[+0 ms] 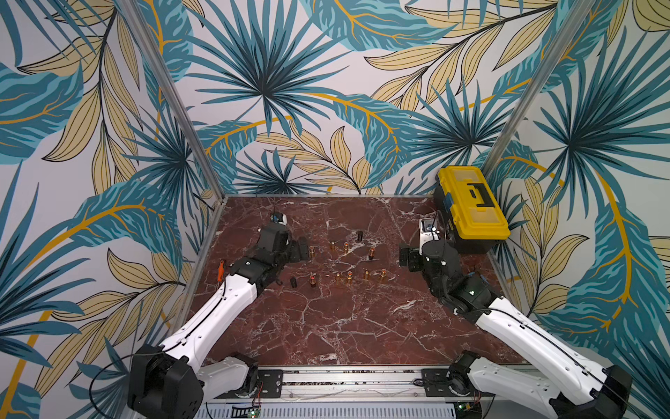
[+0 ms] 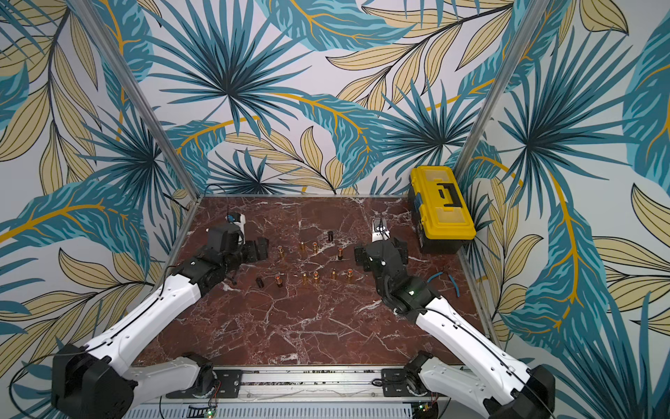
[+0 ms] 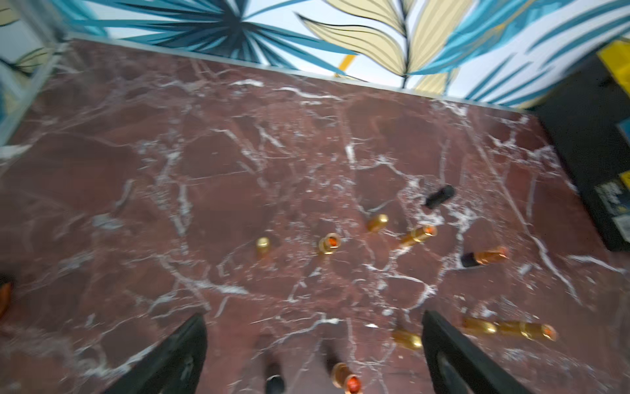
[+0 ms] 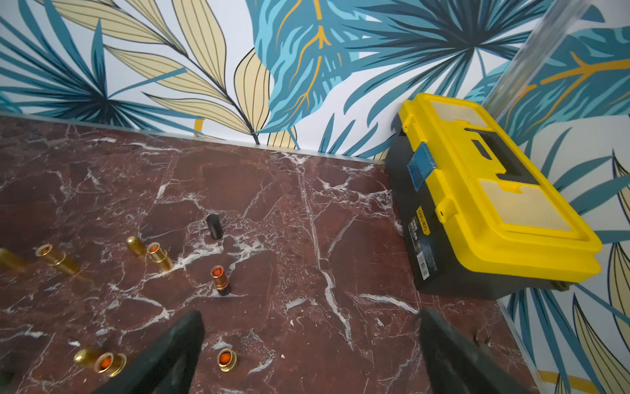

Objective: Open the lipstick cap
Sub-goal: Reset both arms

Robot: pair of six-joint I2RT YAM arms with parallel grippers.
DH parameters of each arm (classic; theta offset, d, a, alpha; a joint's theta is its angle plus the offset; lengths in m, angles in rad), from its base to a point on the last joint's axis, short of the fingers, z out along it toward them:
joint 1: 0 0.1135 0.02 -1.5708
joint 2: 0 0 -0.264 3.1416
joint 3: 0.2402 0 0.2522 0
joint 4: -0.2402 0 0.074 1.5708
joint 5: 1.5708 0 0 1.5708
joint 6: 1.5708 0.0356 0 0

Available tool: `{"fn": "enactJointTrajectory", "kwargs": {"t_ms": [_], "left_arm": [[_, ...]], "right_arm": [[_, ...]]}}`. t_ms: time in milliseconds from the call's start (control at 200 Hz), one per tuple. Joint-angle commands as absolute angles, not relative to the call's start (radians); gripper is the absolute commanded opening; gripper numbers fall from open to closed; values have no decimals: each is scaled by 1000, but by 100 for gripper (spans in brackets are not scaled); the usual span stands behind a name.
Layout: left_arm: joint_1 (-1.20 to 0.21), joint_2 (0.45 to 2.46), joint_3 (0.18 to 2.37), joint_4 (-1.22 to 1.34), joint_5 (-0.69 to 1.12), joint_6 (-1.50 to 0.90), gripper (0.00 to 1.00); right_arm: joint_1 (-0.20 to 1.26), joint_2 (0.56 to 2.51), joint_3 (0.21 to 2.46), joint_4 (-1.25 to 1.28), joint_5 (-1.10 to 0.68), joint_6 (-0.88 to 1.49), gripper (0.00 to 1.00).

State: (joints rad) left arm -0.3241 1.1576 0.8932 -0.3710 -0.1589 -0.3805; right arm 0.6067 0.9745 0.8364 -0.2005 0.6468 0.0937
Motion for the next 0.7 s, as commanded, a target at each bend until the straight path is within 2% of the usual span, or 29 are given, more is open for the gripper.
{"fn": "enactJointTrajectory", "kwargs": {"t_ms": [0,135,255,325,481,586,696], "left_arm": [[-246,1115,756,-218,-175,-231,100],[-161,1139,565,68,-213,-143,99],[-102,1218,490,287,-238,-83,100],[-68,1314,483,411,-244,-73,100],[-46,1466,567,491,-155,4,100],[-45,1496,542,577,-166,11,100],[-39,1481,453,714,-201,-13,99]], "right_arm": [[535,932,660,89,580,-14,100],[436,980,603,127,570,69,100],[411,1030,518,306,651,-20,100],[346,1047,428,479,552,-53,100],[198,1181,364,594,415,-18,100],[128,1260,329,738,379,-17,100],[39,1342,361,781,216,35,100]]}}
